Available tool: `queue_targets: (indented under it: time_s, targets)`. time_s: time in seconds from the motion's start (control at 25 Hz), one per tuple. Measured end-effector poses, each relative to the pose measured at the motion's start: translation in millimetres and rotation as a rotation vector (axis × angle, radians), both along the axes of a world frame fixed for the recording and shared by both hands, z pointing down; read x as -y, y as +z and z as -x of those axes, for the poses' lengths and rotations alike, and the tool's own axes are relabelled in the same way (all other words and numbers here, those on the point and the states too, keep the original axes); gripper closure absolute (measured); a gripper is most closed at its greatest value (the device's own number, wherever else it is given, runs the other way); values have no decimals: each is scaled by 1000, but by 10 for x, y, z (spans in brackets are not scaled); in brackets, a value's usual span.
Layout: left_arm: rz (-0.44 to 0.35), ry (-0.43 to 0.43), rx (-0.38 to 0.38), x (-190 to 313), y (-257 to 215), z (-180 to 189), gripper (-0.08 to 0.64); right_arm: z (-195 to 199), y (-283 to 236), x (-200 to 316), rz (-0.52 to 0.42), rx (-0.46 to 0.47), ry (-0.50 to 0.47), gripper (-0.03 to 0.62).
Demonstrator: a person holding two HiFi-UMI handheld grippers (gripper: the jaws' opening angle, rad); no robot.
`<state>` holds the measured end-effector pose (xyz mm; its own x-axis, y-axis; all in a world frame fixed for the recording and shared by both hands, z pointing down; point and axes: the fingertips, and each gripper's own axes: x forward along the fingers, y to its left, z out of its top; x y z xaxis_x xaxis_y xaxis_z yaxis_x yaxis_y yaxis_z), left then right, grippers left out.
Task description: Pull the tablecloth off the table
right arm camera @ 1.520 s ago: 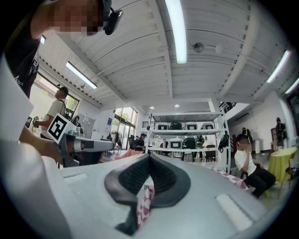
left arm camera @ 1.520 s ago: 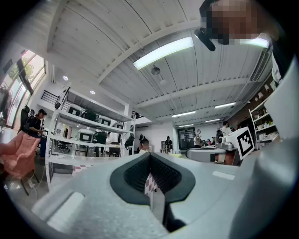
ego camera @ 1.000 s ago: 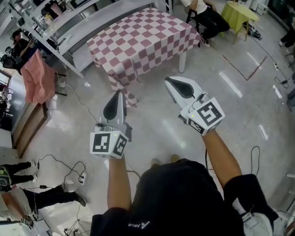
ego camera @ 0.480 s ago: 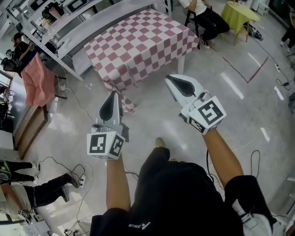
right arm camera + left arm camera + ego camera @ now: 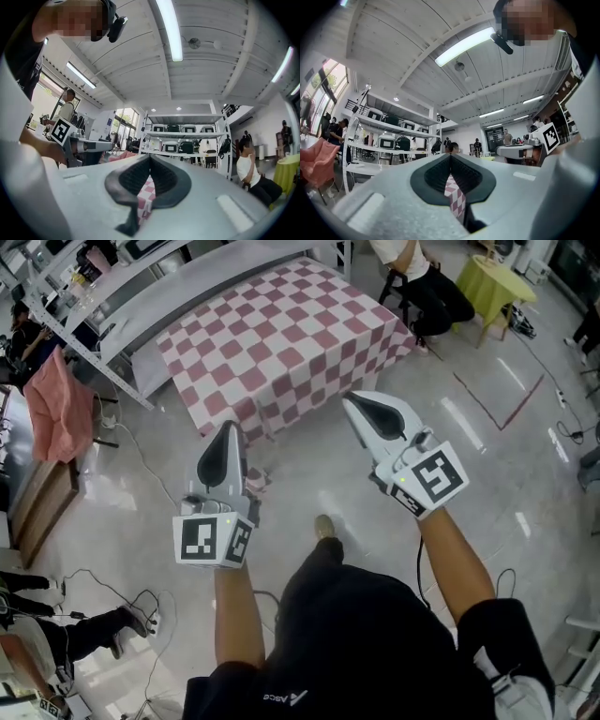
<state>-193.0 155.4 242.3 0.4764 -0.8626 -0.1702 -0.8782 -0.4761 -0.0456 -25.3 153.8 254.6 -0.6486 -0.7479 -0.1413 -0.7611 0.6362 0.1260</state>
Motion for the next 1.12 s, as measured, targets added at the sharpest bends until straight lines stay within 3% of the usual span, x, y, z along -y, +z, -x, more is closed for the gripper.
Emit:
queue_targets:
  time_s: [0.16,0.48,0.8,1.12]
  targets:
    - [-7,-3,22,592,104,199,549,129,106,620,12,6,20,592]
    - [20,-25,-13,1898,129,439,549,245,108,1878,26,-20,33,591]
    - [57,-59,-14,2616,284,467,549,242,270,2619,43,-46,8,591]
    - [89,-171,11,3432,302,417,549,120,320,3651,40,-63,-49,591]
